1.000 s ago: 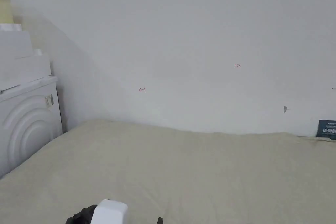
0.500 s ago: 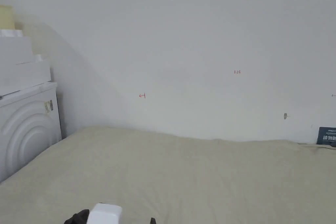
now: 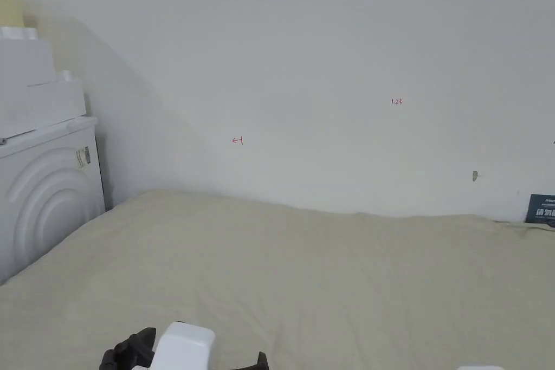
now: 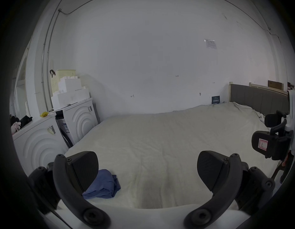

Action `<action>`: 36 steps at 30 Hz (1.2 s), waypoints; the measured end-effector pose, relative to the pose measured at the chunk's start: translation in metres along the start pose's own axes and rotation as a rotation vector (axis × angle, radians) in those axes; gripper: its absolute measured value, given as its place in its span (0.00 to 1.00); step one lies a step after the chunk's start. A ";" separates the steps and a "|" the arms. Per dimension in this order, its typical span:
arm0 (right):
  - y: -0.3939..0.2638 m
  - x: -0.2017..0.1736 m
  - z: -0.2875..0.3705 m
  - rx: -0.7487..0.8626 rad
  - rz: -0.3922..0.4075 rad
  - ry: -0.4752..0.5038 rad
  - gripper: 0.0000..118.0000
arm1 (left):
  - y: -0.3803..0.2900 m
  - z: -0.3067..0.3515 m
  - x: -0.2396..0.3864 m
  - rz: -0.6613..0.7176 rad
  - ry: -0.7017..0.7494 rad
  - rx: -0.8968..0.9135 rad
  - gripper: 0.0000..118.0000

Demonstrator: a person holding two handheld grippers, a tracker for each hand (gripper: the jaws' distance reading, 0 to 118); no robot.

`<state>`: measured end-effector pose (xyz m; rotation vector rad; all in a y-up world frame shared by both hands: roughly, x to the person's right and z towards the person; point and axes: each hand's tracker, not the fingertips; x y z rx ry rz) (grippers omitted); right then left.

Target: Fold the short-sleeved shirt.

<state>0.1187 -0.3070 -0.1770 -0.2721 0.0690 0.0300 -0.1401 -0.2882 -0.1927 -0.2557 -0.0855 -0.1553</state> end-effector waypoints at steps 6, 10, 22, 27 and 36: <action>-0.001 -0.002 -0.001 -0.022 0.010 0.003 0.99 | -0.001 0.000 -0.001 0.020 0.011 -0.003 1.00; -0.001 -0.002 -0.001 -0.021 0.004 0.006 0.99 | -0.001 0.000 -0.003 0.029 0.007 -0.001 1.00; 0.002 -0.001 -0.001 -0.031 0.027 0.004 0.99 | -0.003 -0.002 -0.003 0.036 0.004 -0.015 1.00; 0.000 -0.001 -0.003 -0.046 0.040 -0.006 0.99 | -0.003 -0.003 0.000 0.026 -0.005 -0.017 1.00; 0.000 0.001 -0.006 -0.060 0.027 -0.002 0.99 | -0.005 -0.006 0.002 0.018 -0.024 -0.029 1.00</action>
